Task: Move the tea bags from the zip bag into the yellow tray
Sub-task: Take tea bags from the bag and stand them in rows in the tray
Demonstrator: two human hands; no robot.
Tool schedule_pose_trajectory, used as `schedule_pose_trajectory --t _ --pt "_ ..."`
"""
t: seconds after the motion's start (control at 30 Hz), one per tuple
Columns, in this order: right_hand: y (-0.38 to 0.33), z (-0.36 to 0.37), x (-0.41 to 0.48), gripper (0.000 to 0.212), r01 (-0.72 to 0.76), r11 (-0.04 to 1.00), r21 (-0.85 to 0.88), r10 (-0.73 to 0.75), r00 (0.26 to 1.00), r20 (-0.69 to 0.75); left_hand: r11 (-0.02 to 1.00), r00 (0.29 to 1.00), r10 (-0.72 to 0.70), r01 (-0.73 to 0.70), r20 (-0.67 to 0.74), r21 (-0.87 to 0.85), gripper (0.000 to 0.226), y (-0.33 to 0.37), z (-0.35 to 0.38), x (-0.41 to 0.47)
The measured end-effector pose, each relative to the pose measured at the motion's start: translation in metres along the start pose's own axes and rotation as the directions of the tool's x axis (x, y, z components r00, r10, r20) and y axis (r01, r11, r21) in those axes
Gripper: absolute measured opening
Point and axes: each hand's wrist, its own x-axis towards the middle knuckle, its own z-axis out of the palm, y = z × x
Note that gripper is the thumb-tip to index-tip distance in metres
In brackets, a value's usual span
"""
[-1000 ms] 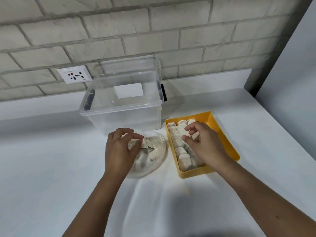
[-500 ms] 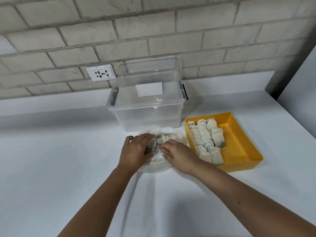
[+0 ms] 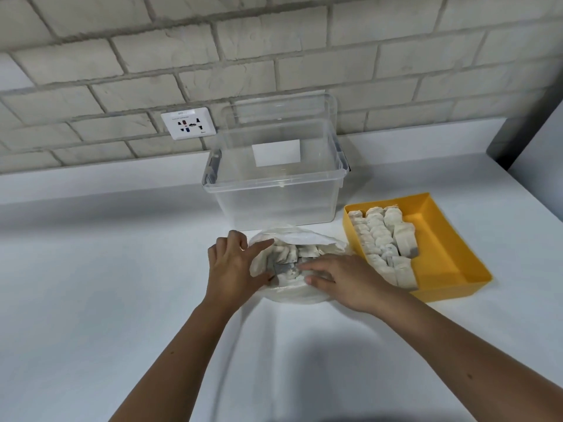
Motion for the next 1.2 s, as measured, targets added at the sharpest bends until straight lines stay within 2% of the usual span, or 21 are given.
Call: schedule_pose_trajectory --t 0.1,0.17,0.23,0.3,0.43,0.53,0.63,0.73,0.87,1.0,1.1,1.17,1.2 --pt "0.002 0.007 -0.005 0.03 0.008 1.0 0.028 -0.009 1.0 0.027 0.992 0.993 -0.114 0.116 0.041 -0.05 0.056 -0.008 0.004 -0.005" --pt "0.002 0.007 -0.008 0.029 -0.015 0.997 0.071 0.014 1.0 0.009 0.972 0.968 -0.182 0.204 0.175 -0.115 0.053 -0.007 -0.003 -0.002" --pt "-0.002 0.005 -0.008 0.032 -0.033 0.998 0.058 0.033 0.999 0.006 0.916 0.921 -0.177 0.283 0.347 -0.284 0.054 -0.004 -0.007 0.002" --pt "-0.007 0.003 -0.005 0.034 -0.039 0.999 0.012 0.039 0.999 -0.01 0.852 0.887 -0.15 0.34 0.436 -0.398 0.063 0.0 -0.009 0.002" --pt "-0.021 0.004 0.015 0.027 0.001 0.999 0.046 0.004 0.995 -0.104 0.772 0.886 -0.166 0.391 0.433 -0.502 0.067 0.002 -0.011 -0.003" --pt "-0.025 0.012 0.037 0.04 0.022 0.999 0.035 -0.019 0.995 -0.101 0.735 0.872 -0.168 0.422 0.46 -0.53 0.07 -0.001 -0.01 -0.003" --pt "-0.024 0.02 0.052 0.049 -0.007 0.998 -0.055 0.003 0.997 -0.081 0.709 0.864 -0.163 0.438 0.476 -0.553 0.073 -0.003 -0.007 -0.005" --pt "-0.023 0.024 0.058 0.04 -0.039 0.991 -0.124 0.027 0.995 -0.101 0.716 0.874 -0.145 0.416 0.464 -0.56 0.072 -0.002 -0.008 -0.006" --pt "-0.018 0.021 0.05 0.028 -0.034 0.992 -0.12 0.013 0.986 -0.169 0.717 0.876 -0.147 0.414 0.459 -0.561 0.069 -0.004 -0.008 -0.006" --pt "-0.011 0.012 0.032 0.016 0.019 0.999 0.028 -0.011 0.963 -0.27 0.716 0.87 -0.165 0.43 0.464 -0.55 0.071 -0.004 -0.008 -0.007" --pt "-0.007 0.007 0.022 0.015 -0.02 0.973 0.23 0.083 0.96 -0.268 0.727 0.869 -0.173 0.43 0.463 -0.536 0.067 -0.003 -0.012 -0.007" --pt "-0.007 0.004 0.018 0.014 -0.073 0.903 0.424 0.172 0.965 -0.198 0.734 0.882 -0.173 0.412 0.437 -0.54 0.061 0.0 -0.016 -0.008" --pt "-0.007 0.003 0.017 0.013 -0.093 0.836 0.541 0.207 0.966 -0.153 0.721 0.89 -0.178 0.408 0.419 -0.56 0.057 0.003 -0.018 -0.008"
